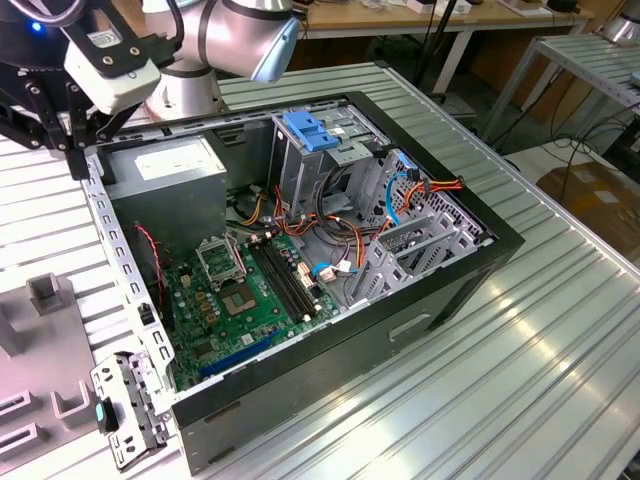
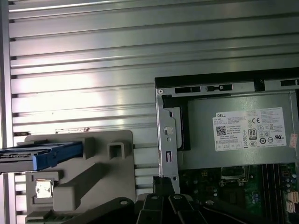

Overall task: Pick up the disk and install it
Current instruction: 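Reach for the disk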

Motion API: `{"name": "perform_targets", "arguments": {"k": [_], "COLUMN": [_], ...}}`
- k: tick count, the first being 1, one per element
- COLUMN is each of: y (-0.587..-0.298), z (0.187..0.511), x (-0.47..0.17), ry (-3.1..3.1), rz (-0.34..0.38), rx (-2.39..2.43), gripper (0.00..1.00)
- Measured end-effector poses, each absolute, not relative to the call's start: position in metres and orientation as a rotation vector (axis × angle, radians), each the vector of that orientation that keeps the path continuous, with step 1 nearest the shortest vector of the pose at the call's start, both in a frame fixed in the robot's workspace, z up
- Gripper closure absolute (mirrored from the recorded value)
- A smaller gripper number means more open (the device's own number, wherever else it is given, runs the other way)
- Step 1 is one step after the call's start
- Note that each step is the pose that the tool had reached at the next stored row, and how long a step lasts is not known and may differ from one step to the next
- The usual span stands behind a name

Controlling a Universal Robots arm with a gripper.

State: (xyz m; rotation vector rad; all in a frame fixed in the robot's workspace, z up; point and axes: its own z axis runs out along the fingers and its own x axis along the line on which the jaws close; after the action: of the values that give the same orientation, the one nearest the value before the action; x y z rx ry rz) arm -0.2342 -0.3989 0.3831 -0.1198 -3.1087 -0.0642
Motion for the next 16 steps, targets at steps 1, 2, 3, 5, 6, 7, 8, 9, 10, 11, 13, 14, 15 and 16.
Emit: {"name": "perform_targets", "arguments": {"k": [1, 2, 3, 5, 6, 7, 8, 9, 10, 11, 13, 14, 15, 16], "y": [-0.399, -0.399, -0.399, -0.399, -0.399, -0.398, -0.398, -0.398, -0.398, -0.398, -0.398, -0.398, -0.398, -0.398], "z": [0.383, 0.383, 0.383, 0.383, 0.382, 0.382, 0.382, 0.382, 0.382, 0.382, 0.381, 0.381, 0.381, 0.381], "x": [-0.238, -0.241, -0.243, -0.246, -0.247, -0.25, -0.253, -0.255, -0.257, -0.259, -0.262, -0.262, -0.262, -0.262], "ry": [-3.109, -3.109, -3.109, -3.109, -3.109, -3.109, -3.109, -3.109, -3.109, -3.109, -3.109, -3.109, -3.109, -3.109], "rz": [-0.064, -0.064, -0.064, -0.064, -0.064, -0.064, -0.064, -0.064, -0.064, -0.064, -0.064, -0.064, -0.064, -0.064], "rx": [-0.12, -0.12, -0.12, -0.12, -0.12, -0.12, -0.12, -0.12, -0.12, -0.12, -0.12, -0.119, -0.12, -0.12], "gripper": [0.89, 0.89, 0.89, 0.89, 0.89, 0.89, 0.89, 0.89, 0.89, 0.89, 0.89, 0.89, 0.89, 0.89]}}
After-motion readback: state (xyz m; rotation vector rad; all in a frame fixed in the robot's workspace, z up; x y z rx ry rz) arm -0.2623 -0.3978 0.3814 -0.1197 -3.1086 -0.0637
